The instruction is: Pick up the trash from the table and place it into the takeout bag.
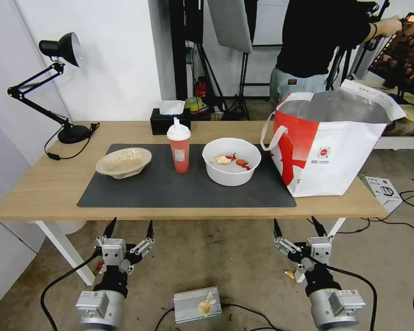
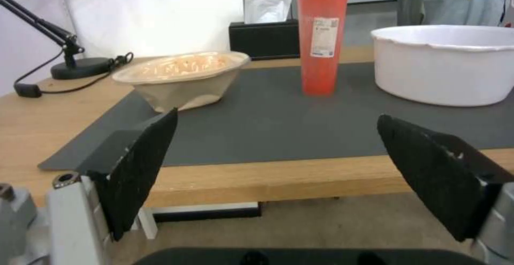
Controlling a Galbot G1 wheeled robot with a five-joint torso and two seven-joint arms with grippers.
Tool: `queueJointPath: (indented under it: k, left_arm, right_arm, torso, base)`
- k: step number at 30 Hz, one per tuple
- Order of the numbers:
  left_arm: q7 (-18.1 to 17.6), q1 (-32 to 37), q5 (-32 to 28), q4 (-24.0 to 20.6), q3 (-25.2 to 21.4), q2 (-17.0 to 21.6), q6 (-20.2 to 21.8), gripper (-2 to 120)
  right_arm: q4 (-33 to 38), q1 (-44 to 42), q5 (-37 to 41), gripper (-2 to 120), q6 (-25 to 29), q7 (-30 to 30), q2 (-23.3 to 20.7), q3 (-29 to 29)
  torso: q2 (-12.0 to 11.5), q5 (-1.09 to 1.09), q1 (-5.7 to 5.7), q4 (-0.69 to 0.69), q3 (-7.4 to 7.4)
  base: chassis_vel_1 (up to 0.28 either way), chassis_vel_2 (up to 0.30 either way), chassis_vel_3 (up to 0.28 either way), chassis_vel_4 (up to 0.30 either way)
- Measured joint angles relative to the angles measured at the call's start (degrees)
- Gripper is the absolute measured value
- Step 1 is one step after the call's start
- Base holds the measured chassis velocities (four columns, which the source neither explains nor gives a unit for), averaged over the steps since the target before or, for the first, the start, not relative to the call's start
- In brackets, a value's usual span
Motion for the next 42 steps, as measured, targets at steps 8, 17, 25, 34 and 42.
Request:
queueJointPath:
  k: [8,17,25,34,42]
  left_arm:
    - [-0.16,0.02,-0.12,-0.01,0.08,0.00,0.19,100]
    - [-5.60,1.30,-5.33,-3.87,3.21,-0.48,8.66,100]
    - [-11.17,2.63,-11.98,-8.54,5.73,-0.44,17.87,100]
    - [-10.92,2.37,-12.15,-8.70,5.54,0.23,17.52,100]
    - [-10.67,2.28,-12.15,-8.84,5.26,0.72,16.90,100]
  right_arm:
    - [0.00,0.01,0.00,100,-0.03,0.03,-0.04,-0.02]
    - [2.55,1.83,1.43,100,-11.07,5.80,-10.03,-4.94]
    - [4.71,4.28,2.22,100,-17.58,10.36,-16.54,-8.54]
    - [4.22,4.86,1.32,100,-16.54,10.08,-16.28,-8.70]
    - [4.14,5.37,1.22,100,-15.78,10.15,-16.08,-8.32]
  torso:
    - [0.00,0.00,0.00,0.00,0.00]
    - [0.00,0.01,0.00,0.00,0.00]
    - [0.00,0.02,0.00,0.00,0.00]
    - [0.00,0.00,0.00,0.00,0.00]
    - [0.00,0.00,0.00,0.00,0.00]
  base:
    - [0.000,0.000,0.000,0.000]
    - [0.000,0.000,0.000,0.000]
    - [0.000,0.000,0.000,0.000]
    - [0.000,0.000,0.000,0.000]
    - [0.000,0.000,0.000,0.000]
